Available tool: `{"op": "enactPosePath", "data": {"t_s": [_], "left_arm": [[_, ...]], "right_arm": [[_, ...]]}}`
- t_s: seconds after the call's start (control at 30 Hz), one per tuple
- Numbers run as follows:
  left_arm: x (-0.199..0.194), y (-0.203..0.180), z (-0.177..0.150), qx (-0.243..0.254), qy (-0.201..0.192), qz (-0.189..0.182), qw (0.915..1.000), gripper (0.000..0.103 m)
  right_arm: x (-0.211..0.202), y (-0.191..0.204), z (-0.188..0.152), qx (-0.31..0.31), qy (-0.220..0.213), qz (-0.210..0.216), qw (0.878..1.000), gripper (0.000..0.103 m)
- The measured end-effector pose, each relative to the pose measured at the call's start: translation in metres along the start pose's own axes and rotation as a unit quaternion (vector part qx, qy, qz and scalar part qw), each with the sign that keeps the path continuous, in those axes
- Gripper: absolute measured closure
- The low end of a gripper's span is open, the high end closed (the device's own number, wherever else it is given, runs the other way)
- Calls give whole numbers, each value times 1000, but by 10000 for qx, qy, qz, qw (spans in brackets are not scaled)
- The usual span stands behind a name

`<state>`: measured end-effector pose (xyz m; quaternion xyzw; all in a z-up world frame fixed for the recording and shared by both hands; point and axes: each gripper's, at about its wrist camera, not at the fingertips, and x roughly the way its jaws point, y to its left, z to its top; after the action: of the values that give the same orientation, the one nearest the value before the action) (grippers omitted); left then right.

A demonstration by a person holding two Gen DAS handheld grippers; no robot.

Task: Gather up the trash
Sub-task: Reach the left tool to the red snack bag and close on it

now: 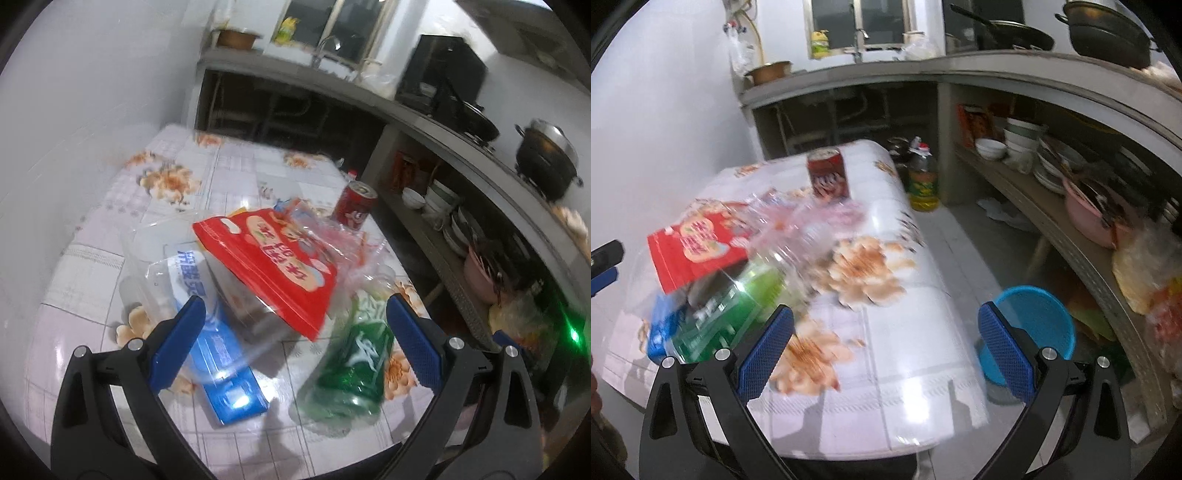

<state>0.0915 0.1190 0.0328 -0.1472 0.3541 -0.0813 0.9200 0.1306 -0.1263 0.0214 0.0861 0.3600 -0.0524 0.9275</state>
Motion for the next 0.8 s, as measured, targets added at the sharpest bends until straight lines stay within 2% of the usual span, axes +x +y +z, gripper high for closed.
{"op": "enactPosePath", "data": {"t_s": [0.07,0.13,0.17,0.2,0.3,0.43,0.5,0.53,0.6,0.67,0.8], "left_arm": [[10,14,10,-338,181,-127,9992,9],[20,23,15,-524,354,-240,9977,20],[28,27,19,-625,485,-220,9966,31],[34,29,21,-690,589,-209,9957,34],[51,37,26,-880,863,-212,9921,43],[72,44,33,-1102,1092,-258,9876,48],[81,48,36,-1231,1152,-308,9852,60],[85,49,38,-1287,1178,-336,9841,63],[86,53,39,-1357,1139,-336,9836,76],[85,55,39,-1423,1084,-365,9832,85],[78,61,39,-1541,920,-465,9827,92]], "right_arm": [[5,3,4,-7,-21,88,10000,6],[9,3,6,-4,-17,161,9999,6],[11,3,7,-1,-15,197,9998,6],[13,4,7,-5,-12,207,9998,6],[20,1,8,17,26,250,9997,6],[25,-5,9,88,56,264,9996,6],[27,-7,9,115,61,266,9996,6],[28,-9,9,131,65,265,9995,6],[30,-11,9,154,78,264,9995,6],[31,-12,9,169,78,262,9995,6],[32,-13,14,162,58,262,9995,6]]}}
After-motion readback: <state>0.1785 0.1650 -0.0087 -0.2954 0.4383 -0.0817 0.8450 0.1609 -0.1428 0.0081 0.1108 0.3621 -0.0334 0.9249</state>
